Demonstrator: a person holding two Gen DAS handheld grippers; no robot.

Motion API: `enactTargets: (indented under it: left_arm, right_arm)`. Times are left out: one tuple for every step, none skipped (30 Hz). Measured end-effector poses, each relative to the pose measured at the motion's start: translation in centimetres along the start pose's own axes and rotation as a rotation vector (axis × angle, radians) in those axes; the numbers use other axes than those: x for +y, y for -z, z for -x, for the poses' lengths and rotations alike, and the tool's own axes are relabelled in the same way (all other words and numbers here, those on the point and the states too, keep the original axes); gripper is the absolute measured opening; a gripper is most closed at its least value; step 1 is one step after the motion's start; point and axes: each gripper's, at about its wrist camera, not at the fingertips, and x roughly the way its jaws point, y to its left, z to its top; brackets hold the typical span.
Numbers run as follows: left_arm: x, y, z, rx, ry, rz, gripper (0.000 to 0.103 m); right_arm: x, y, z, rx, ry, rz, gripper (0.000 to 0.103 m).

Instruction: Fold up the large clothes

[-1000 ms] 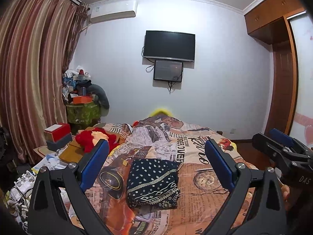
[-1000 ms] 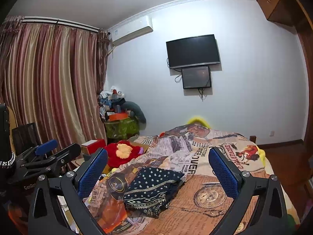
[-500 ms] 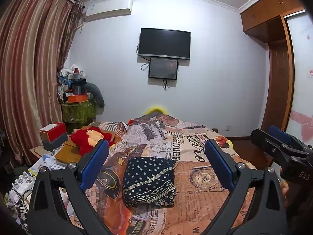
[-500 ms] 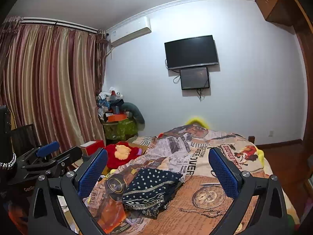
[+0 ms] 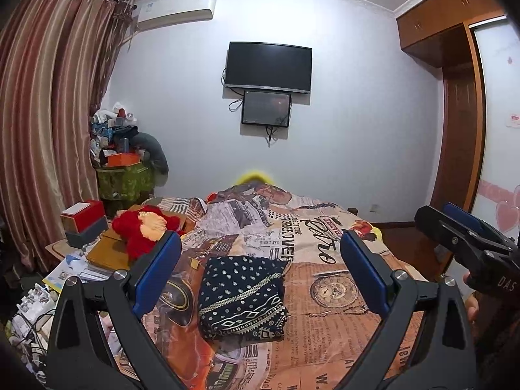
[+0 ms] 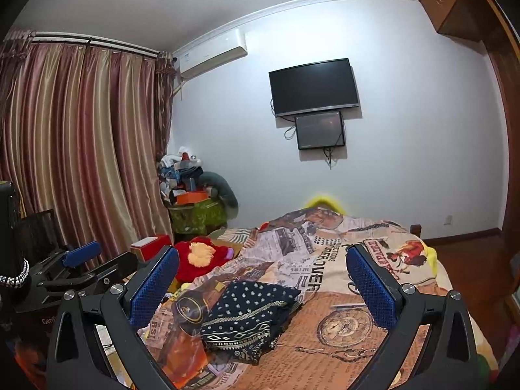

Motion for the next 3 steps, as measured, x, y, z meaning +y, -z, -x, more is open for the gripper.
enactTargets:
  left_arm:
    - [-0.02, 0.03, -0.01, 0.001, -0.001, -0.002, 0.099]
    - [-0.04, 0.03, -0.02, 0.002, 0.000, -0.002, 0.099]
    - [-0.06, 0.02, -0.07, 0.004, 0.000, -0.004, 0.099]
  right_arm:
    - [0.02, -0.02, 0.01, -0.001, 0.000, 0.000, 0.103]
    - [0.02, -0.03, 0.00, -0.001, 0.000, 0.000, 0.103]
    - [-0.02, 0.00, 0.01, 0.000, 0.000, -0.001, 0.103]
